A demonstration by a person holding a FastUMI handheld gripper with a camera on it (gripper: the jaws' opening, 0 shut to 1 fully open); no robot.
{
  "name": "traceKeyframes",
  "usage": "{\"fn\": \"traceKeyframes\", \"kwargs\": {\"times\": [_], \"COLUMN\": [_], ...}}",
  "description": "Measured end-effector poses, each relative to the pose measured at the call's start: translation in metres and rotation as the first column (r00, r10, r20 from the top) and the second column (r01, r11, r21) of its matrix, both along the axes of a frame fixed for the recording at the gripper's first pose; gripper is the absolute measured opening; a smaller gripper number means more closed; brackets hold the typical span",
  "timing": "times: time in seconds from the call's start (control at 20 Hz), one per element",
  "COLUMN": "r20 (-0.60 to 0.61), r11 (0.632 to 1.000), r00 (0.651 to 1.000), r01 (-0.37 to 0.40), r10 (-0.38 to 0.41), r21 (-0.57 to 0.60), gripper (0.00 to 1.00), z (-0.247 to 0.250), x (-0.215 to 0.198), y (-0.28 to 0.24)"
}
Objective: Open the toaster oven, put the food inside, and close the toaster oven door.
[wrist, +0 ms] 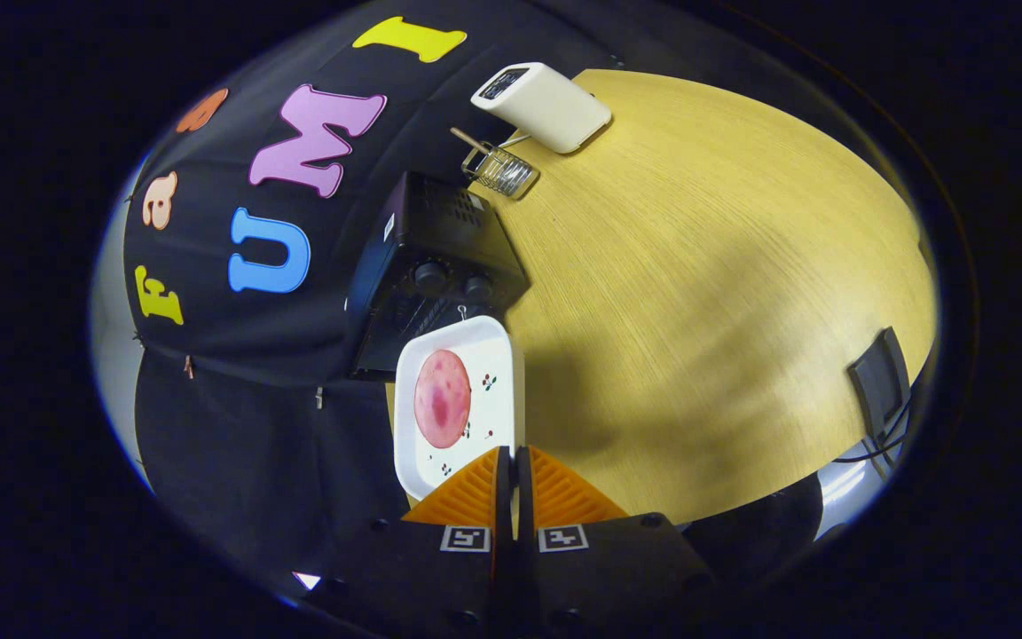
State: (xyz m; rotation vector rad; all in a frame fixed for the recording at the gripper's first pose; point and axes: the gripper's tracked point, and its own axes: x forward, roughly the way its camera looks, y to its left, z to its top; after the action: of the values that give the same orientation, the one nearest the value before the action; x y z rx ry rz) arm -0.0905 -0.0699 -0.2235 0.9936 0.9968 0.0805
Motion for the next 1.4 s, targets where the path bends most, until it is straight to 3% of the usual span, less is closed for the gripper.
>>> {"fn": "traceKeyframes", "kwargs": {"times": [0.45, 0.75, 1.2, 1.4], "r20": [-0.003, 0.03, 0.08, 0.107], "r11": [0.999, 0.988, 0.908, 0.848], "r00": [0.999, 0.988, 0.904, 0.841], "r01": [0.04, 0.15, 0.415, 0.526], "r10": [-0.04, -0.149, -0.419, -0.53], "r21": [-0.025, -0.038, 0.058, 0.063], "gripper": [0.05, 0.05, 0.05, 0.05], "z": [-0.022, -0.041, -0.058, -0.065], "x": [0.079, 0.125, 0.203, 0.227], "y": [0.094, 0.134, 0.169, 0.168]}}
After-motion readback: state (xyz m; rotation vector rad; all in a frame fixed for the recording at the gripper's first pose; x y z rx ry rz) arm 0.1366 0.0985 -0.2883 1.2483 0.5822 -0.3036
